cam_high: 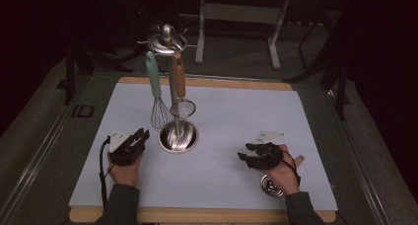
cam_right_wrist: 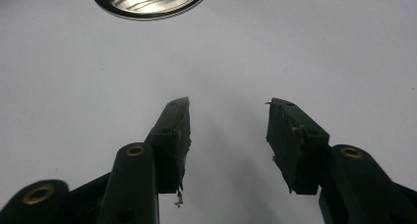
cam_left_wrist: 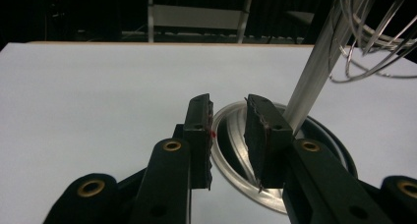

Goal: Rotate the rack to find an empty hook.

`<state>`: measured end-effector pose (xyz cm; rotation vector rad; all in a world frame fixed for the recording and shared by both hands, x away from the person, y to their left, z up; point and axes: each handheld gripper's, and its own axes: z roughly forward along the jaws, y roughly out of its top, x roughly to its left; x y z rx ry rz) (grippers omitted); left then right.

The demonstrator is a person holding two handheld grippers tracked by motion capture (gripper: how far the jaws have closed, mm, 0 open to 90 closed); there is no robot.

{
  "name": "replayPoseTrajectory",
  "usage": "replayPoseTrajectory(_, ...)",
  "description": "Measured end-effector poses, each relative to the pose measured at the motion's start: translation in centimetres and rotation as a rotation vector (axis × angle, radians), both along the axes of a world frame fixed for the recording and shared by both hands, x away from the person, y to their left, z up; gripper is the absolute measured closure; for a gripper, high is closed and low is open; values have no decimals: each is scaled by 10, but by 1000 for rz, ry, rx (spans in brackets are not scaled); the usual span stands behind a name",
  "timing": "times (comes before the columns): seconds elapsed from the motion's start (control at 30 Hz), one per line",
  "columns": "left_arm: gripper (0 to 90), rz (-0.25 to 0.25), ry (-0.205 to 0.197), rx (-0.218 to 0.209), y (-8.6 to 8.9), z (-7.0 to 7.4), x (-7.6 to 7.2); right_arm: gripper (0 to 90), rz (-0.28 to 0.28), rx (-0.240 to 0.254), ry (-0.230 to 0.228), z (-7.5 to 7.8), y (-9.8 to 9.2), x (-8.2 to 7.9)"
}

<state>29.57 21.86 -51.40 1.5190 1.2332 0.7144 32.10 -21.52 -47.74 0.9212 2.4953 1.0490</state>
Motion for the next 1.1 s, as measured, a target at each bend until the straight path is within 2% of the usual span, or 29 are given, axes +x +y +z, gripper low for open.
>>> replayPoseTrajectory(0.27,775,-20,-35,0,-3,10,-4,510,-9,-9,15,-5,-5,1)
replayPoseTrajectory(0.53,871,-50,-71,-25,-6,24,-4,509,-19,1,16,-4,-9,1)
replayPoseTrajectory(0.57,882,-59,-91,-35,-7,30,-5,509,-27,5,17,-4,-11,1)
replayPoseTrajectory(0.6,886,-59,-91,-35,-7,30,-5,509,-27,5,17,-4,-11,1)
replayPoseTrajectory(0.63,888,-66,-117,-49,-8,38,-7,509,-32,8,15,-4,-13,1)
replayPoseTrajectory(0.67,890,-66,-117,-49,-8,38,-7,509,-32,8,15,-4,-13,1)
replayPoseTrajectory(0.73,894,-71,-154,-76,-8,49,-10,509,-36,10,16,-3,-15,1)
replayPoseTrajectory(0.8,895,-74,-161,-80,-8,52,-10,508,-37,8,14,-3,-15,1)
replayPoseTrajectory(0.83,896,-85,-182,-99,-8,58,-11,508,-37,7,15,-4,-15,1)
replayPoseTrajectory(0.87,897,-85,-182,-99,-8,58,-11,508,-37,6,17,-4,-15,1)
replayPoseTrajectory(0.93,898,-109,-211,-103,-11,68,-11,508,-39,6,19,-5,-15,1)
replayPoseTrajectory(1.0,898,-112,-220,-105,-11,71,-11,507,-39,6,20,-5,-16,1)
replayPoseTrajectory(1.1,898,-121,-254,-123,-14,83,-11,506,-42,8,22,-5,-17,1)
